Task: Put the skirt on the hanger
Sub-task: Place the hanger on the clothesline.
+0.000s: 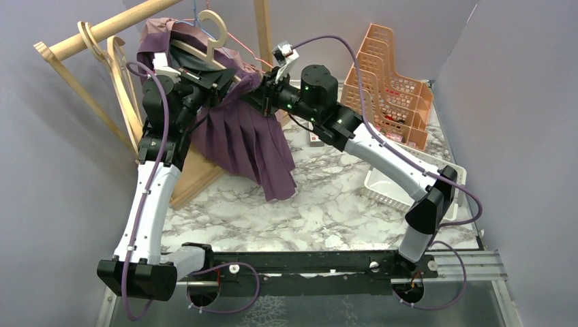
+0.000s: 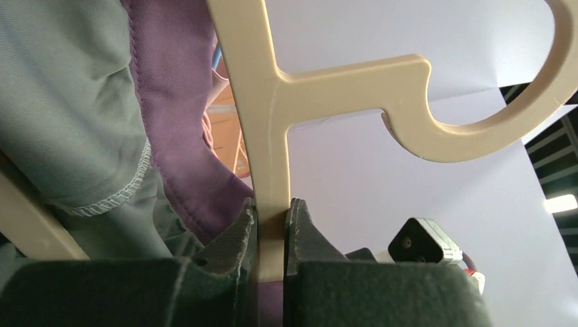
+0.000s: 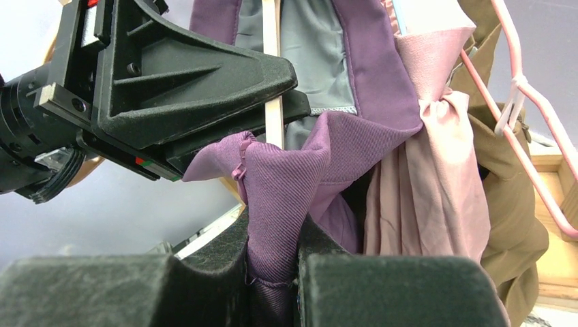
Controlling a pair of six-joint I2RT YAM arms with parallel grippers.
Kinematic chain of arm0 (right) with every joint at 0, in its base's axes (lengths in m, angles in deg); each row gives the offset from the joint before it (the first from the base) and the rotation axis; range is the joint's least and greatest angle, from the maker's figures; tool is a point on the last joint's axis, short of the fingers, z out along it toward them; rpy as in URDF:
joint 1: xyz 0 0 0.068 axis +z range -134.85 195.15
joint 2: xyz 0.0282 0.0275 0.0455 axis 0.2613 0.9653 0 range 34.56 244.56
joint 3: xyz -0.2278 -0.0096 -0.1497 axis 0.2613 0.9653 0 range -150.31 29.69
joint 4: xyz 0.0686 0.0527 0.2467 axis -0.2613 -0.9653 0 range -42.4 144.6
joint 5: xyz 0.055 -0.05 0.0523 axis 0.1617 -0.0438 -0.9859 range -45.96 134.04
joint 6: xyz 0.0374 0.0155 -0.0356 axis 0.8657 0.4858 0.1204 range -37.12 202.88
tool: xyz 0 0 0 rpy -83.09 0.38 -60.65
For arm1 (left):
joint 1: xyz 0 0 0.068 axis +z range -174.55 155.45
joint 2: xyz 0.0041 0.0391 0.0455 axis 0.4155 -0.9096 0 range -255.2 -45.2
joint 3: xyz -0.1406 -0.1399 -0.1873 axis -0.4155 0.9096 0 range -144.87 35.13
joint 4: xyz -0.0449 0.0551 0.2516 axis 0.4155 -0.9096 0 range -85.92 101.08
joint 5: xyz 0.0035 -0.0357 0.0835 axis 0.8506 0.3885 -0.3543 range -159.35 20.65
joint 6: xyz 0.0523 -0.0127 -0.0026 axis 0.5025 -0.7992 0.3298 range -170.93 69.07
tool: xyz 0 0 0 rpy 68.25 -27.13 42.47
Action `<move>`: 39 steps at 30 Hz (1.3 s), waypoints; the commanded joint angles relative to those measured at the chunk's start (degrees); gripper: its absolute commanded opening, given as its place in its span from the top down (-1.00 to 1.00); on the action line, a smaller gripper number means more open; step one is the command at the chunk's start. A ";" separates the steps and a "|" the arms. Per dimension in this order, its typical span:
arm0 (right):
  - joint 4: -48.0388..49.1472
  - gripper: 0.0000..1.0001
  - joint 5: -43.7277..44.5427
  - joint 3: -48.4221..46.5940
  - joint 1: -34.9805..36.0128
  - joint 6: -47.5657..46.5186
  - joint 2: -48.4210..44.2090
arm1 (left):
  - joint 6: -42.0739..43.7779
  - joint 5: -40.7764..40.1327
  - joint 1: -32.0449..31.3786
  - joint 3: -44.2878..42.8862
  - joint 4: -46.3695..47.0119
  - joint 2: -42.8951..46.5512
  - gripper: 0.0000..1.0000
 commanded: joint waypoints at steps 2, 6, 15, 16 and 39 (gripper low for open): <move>7.15 0.61 -2.36 -4.47 -0.38 -0.79 -1.39 | -5.18 -0.65 0.09 1.49 4.38 0.77 1.00; 8.40 0.13 -2.34 -2.58 -0.38 -1.84 -3.43 | -7.98 -1.36 0.11 0.52 5.06 0.62 1.00; 5.05 -0.07 1.05 2.90 -0.38 -8.09 -8.76 | -12.23 -3.95 0.74 -4.53 4.94 -1.48 1.00; 4.38 -0.09 1.32 3.69 -0.38 -8.97 -9.53 | -12.60 -4.14 0.87 -5.03 4.95 -1.68 1.00; -2.24 0.81 -1.22 -0.96 -0.38 -19.36 -5.22 | -17.21 -5.04 2.26 -7.71 5.33 -0.87 1.00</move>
